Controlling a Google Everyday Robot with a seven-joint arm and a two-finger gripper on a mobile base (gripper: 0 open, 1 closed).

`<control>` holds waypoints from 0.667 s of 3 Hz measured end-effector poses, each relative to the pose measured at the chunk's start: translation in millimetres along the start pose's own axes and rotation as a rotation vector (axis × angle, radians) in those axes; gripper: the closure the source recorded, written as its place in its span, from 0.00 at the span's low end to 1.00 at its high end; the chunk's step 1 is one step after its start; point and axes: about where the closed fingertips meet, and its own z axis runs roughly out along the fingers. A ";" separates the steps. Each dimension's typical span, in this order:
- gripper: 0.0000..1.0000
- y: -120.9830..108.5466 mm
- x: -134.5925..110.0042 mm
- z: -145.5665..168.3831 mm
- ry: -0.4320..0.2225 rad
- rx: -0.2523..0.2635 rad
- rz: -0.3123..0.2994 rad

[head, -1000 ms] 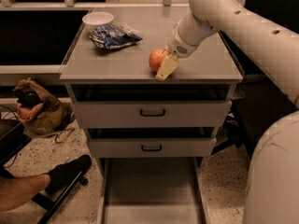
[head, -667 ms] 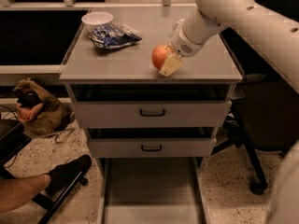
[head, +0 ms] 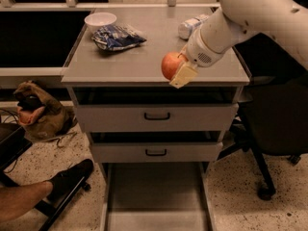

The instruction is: Place apple into bottom drawer

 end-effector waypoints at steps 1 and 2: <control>1.00 29.3 26.5 14.8 -0.016 -0.035 0.019; 1.00 81.4 90.4 58.1 -0.051 -0.032 0.070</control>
Offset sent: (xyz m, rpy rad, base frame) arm -0.0779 -0.0459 -0.1412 0.0914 0.0788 -0.0344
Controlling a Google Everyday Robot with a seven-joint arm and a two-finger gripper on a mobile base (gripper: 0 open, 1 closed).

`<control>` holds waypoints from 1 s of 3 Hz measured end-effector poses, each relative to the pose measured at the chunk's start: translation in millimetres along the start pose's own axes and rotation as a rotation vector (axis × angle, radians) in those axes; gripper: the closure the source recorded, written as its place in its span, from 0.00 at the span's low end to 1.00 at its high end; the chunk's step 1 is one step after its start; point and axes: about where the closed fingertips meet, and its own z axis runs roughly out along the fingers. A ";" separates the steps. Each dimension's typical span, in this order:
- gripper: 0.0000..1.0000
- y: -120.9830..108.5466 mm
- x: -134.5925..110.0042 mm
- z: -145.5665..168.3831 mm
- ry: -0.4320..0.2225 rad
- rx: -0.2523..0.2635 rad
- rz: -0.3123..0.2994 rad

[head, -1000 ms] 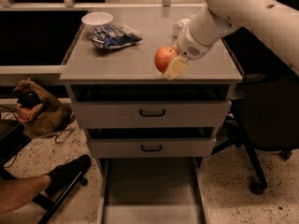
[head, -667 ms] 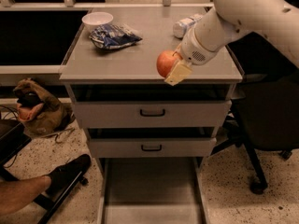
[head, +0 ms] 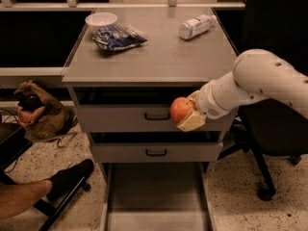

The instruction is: Place apple into bottom drawer

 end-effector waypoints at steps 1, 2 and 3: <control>1.00 0.6 0.1 0.8 0.000 -0.001 0.000; 1.00 21.1 14.3 33.1 -0.026 -0.044 0.035; 1.00 47.9 24.9 81.0 -0.074 -0.104 0.060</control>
Offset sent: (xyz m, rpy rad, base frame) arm -0.0257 0.0249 -0.0997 0.1101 0.1154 -0.0032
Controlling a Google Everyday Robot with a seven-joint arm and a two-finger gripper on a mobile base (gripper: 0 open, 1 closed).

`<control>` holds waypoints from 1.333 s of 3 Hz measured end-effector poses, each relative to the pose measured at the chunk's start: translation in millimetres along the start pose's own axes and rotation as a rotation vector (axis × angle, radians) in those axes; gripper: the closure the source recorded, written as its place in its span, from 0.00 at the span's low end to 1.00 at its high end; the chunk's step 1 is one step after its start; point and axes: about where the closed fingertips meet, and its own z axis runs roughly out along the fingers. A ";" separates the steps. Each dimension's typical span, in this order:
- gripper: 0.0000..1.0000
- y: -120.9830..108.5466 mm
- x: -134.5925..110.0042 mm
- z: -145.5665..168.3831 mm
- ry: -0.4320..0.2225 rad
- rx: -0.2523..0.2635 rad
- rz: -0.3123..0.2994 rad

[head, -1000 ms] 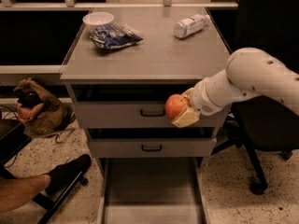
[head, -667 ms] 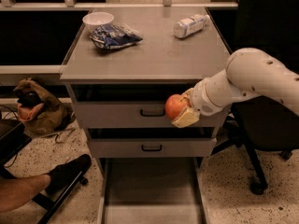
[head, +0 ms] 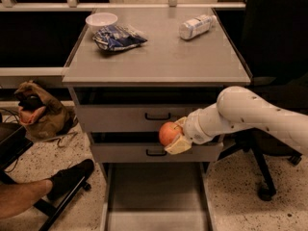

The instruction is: Place apple into bottom drawer

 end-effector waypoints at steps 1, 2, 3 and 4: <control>1.00 21.4 10.4 44.9 -0.045 -0.071 0.023; 1.00 21.4 10.4 44.9 -0.045 -0.071 0.023; 1.00 31.4 17.2 56.3 -0.038 -0.058 0.031; 1.00 56.9 50.5 100.0 0.011 -0.054 0.083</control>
Offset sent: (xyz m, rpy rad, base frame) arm -0.0086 0.0197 -0.0330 0.0484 0.0403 0.0249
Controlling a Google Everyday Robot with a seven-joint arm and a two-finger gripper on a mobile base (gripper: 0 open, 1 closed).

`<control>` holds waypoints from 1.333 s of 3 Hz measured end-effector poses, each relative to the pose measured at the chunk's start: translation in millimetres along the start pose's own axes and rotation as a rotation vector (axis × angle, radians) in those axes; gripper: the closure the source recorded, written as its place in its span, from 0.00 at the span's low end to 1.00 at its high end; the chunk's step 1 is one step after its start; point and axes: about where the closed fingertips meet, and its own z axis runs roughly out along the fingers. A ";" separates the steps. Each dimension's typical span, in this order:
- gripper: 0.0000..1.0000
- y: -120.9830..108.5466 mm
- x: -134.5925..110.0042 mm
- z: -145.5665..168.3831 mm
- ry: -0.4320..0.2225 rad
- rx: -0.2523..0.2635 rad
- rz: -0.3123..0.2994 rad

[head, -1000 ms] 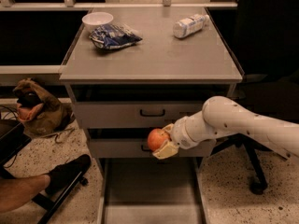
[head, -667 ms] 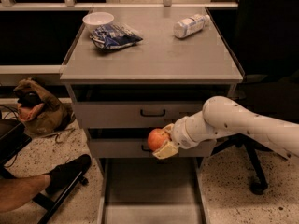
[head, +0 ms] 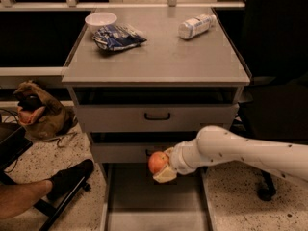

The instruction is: Place apple into bottom drawer

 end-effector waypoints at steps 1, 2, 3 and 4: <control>1.00 26.8 43.4 43.8 0.091 0.017 0.063; 1.00 41.3 69.4 81.6 0.126 0.029 0.132; 1.00 41.4 69.5 81.6 0.126 0.029 0.132; 1.00 42.8 85.8 101.4 0.132 0.048 0.148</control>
Offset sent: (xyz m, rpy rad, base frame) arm -0.0624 0.0102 -0.1639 -0.1372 0.1718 -0.1903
